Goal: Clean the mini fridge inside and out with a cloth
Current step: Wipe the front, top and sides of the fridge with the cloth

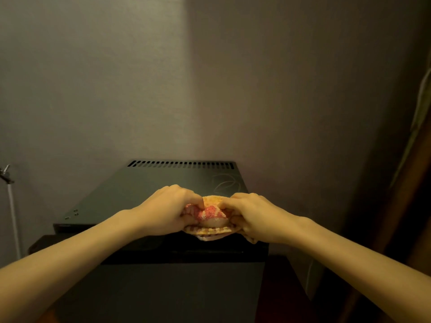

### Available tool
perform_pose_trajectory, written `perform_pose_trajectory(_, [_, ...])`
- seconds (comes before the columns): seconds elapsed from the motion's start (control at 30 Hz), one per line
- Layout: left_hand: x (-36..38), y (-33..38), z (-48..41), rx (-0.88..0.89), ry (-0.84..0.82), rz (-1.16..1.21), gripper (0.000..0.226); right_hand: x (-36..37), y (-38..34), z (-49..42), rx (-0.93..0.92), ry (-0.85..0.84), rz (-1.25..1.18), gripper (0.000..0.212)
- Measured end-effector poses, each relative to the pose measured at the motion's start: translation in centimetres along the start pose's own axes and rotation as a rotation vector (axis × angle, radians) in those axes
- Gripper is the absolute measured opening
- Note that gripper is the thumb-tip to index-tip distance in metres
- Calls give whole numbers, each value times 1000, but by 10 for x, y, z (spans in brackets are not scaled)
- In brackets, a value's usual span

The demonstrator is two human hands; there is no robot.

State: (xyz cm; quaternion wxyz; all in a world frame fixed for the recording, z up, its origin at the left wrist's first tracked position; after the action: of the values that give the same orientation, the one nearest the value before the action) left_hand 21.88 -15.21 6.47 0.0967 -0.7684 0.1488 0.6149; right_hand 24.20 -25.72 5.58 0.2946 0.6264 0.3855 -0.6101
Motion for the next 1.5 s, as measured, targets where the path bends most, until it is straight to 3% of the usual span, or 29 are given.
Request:
perform_pose_trajectory(0.13, [3, -1, -15, 17, 9, -11, 24, -1, 13, -5, 15, -11, -24, 28])
perform_pose_trajectory(0.3, [8, -12, -39, 31, 32, -20, 25, -2, 36, -22, 51, -21, -19, 55])
perform_pose_trajectory(0.47, [19, -37, -82, 19, -2, -39, 27, 1, 75, -55, 82, 8, -37, 60])
perform_pose_trajectory(0.67, [30, -74, -143, -31, -46, -50, 30, -3, 119, -111, 74, 62, -44, 52])
perform_pose_trajectory(0.9, [44, -128, -213, -88, -74, -31, 18, -3, 181, -180, 203, 91, -38, 43])
perform_pose_trajectory(1.07, [56, -168, -253, -127, -43, -41, 23, -4, 211, -227, 254, 99, 3, 42])
perform_pose_trajectory(1.33, [59, -176, -254, -147, 17, -32, 23, -2, 215, -232, 281, 119, 25, 42])
perform_pose_trajectory(1.5, [55, -151, -228, -164, -46, -23, 21, -5, 190, -204, 279, 108, 13, 41])
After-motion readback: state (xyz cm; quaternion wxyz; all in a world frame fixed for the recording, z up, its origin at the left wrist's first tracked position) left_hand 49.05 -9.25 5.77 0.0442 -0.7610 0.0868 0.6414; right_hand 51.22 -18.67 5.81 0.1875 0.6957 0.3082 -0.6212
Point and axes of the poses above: each hand's wrist, its own z-axis away from the middle knuckle, its own x-axis out of the palm, y = z × x, the point moved 10 cm from there along -z, towards the middle knuckle, and after that the axes turned 7 degrees about -y, right-handed, at the moved point
